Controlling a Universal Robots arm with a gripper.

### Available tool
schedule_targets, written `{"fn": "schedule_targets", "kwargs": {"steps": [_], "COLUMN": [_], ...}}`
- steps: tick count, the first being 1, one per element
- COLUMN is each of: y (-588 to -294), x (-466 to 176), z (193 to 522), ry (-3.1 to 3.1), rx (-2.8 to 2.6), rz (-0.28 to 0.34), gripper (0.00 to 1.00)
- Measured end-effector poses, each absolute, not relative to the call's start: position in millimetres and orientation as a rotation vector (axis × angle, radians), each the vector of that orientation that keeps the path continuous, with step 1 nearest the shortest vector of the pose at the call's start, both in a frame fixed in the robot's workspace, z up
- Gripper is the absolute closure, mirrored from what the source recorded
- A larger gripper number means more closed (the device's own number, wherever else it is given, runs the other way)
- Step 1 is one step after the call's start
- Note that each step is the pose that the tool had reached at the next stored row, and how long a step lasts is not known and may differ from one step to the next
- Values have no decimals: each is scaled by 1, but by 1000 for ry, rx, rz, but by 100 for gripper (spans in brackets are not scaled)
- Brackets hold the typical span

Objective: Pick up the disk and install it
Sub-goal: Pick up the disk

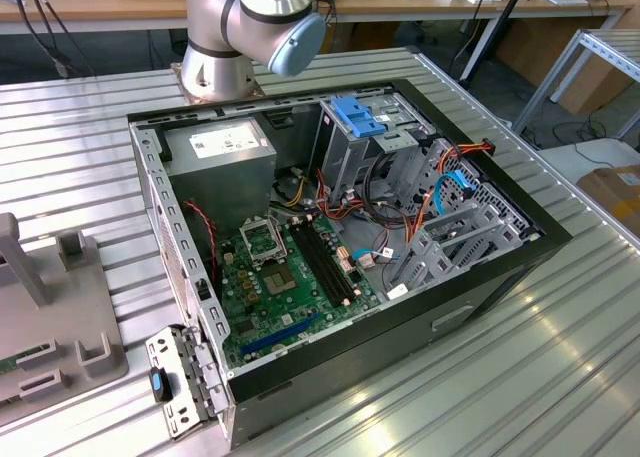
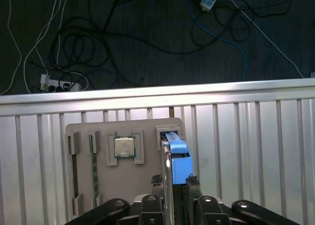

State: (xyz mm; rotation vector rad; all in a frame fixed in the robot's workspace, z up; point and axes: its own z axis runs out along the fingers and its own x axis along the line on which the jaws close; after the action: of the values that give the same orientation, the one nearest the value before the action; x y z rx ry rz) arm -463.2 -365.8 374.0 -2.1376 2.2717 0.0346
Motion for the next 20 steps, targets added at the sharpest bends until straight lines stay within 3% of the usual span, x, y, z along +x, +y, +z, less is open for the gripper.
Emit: {"fn": "schedule_targets", "kwargs": {"steps": [1, 2, 3, 4, 14, 20], "y": [-366, -366, -366, -366, -357, -357], "x": [-463, -463, -463, -463, -467, -465], "z": [374, 374, 374, 364, 320, 314], "ry": [2272, 2272, 2272, 2272, 2271, 2271], "rx": [-2138, -2138, -2138, -2138, -2137, -2136], "rz": [35, 35, 35, 35, 37, 37], "gripper": [64, 53, 53, 46, 46, 46]}}
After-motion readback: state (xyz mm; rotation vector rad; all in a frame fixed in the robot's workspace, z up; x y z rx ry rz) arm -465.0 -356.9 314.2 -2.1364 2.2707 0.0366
